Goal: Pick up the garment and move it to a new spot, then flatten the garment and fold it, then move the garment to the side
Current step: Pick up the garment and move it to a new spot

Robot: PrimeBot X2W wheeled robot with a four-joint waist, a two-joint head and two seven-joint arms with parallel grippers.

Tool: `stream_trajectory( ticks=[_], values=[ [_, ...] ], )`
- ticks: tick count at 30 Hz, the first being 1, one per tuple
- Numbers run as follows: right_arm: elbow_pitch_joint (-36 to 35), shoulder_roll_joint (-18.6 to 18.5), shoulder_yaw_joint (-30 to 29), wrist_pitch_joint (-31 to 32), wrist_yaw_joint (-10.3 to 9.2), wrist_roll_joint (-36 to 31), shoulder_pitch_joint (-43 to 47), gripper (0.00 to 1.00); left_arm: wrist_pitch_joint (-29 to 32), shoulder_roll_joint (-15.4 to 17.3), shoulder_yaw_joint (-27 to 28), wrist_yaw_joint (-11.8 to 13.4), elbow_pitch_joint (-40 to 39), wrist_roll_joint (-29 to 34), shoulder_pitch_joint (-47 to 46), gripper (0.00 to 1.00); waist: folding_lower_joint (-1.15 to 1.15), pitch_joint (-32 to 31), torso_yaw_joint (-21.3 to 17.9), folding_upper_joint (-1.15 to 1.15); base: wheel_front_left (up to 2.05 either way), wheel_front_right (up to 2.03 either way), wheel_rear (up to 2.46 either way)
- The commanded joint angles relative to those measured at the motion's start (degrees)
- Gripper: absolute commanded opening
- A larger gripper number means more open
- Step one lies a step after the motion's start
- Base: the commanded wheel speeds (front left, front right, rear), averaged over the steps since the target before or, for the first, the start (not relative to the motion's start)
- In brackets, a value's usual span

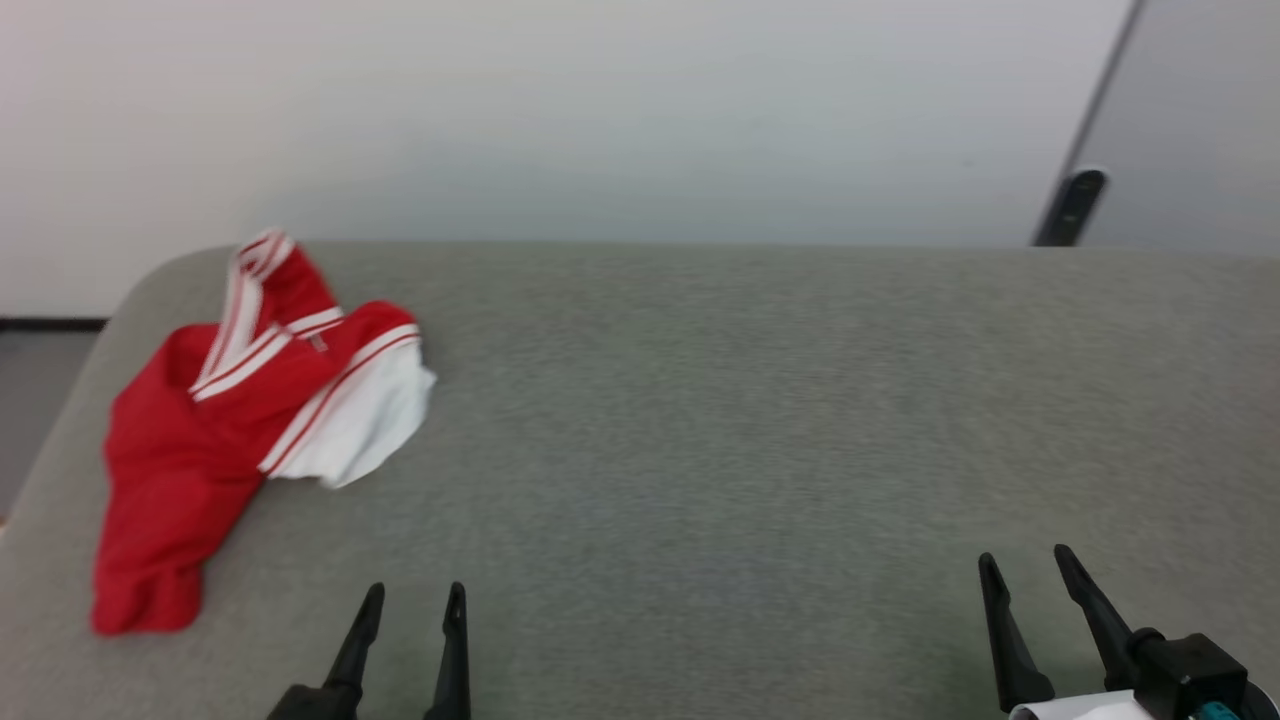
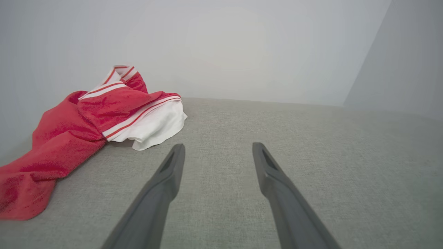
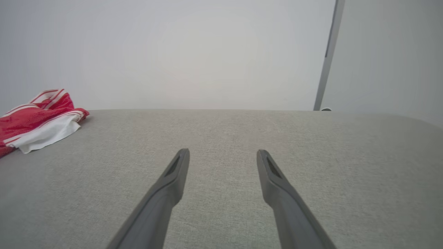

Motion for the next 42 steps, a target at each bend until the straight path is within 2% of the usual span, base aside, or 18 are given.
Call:
stream_trajectory(
  ticks=[1,3,4,5,8,9,11,12,18,26,33,38,42],
  values=[
    [-0.2,-0.3,0.3,0.0,-0.06,0.1,-0.3,1.00,0.0,0.0,-0.1,0.3,-0.1,-0.4,-0.3,1.00,0.00,0.6,3.5,0.00,0.00,0.00,0.00],
    [-0.3,-0.6,1.0,0.2,-0.06,0.1,-0.8,1.00,0.0,0.0,0.0,0.7,-0.1,-1.0,-0.4,1.00,0.00,0.9,6.0,0.00,0.00,0.00,0.00],
    [-0.5,-0.9,1.8,0.5,-0.06,0.0,-1.2,1.00,0.0,0.0,0.0,1.3,0.0,-1.5,-0.4,1.00,0.00,1.3,8.5,0.00,0.00,0.00,0.00],
    [-0.5,-0.9,1.8,0.5,-0.06,0.0,-1.2,1.00,0.0,0.0,0.0,1.3,0.0,-1.5,-0.4,1.00,0.00,1.3,8.5,0.00,0.00,0.00,0.00],
    [-0.8,-1.3,2.9,1.1,-0.06,0.0,-2.0,1.00,0.0,0.0,-0.1,1.9,0.2,-2.1,-0.2,1.00,0.00,1.9,12.4,0.00,0.00,0.00,0.00],
    [-0.8,-1.8,3.7,1.2,-0.06,0.2,-2.3,1.00,0.0,0.0,-0.1,2.2,0.3,-2.3,0.0,1.00,0.00,2.2,15.1,0.00,0.00,0.00,0.00],
    [-0.9,-2.0,4.4,1.6,-0.06,0.3,-2.6,1.00,0.0,0.0,-0.2,2.5,0.3,-2.8,0.2,1.00,0.00,2.3,17.9,0.00,0.00,0.00,0.00],
    [-0.9,-2.0,4.4,1.6,-0.06,0.3,-2.6,1.00,0.0,0.0,-0.2,2.5,0.3,-2.8,0.2,1.00,0.00,2.3,17.9,0.00,0.00,0.00,0.00],
    [-0.9,-2.7,6.8,2.5,-0.06,0.7,-3.8,1.00,0.0,0.0,-0.6,3.6,0.2,-4.5,1.2,1.00,0.00,2.4,25.4,0.00,0.00,0.00,0.00],
    [0.9,-4.4,15.1,4.1,-0.06,2.5,-10.7,1.00,0.0,0.0,1.5,7.9,-3.8,-8.2,4.2,1.00,0.00,4.6,26.7,0.00,0.00,0.00,0.00],
    [3.9,-5.2,18.7,3.2,-0.06,4.7,-13.8,1.00,0.0,0.0,1.9,9.9,-6.5,-9.6,6.3,1.00,0.00,4.8,26.9,0.00,0.00,0.00,0.00],
    [5.0,-5.3,18.0,2.3,-0.06,5.0,-13.9,1.00,0.0,0.0,1.1,8.4,-6.5,-10.4,4.1,1.00,0.00,4.9,26.6,0.00,0.00,0.00,0.00],
    [4.7,-4.4,15.6,1.6,-0.06,4.1,-11.7,1.00,0.0,0.0,1.2,4.0,-4.7,-8.9,-1.7,1.00,0.00,4.4,25.7,0.00,0.00,0.00,0.00]
  ],
)
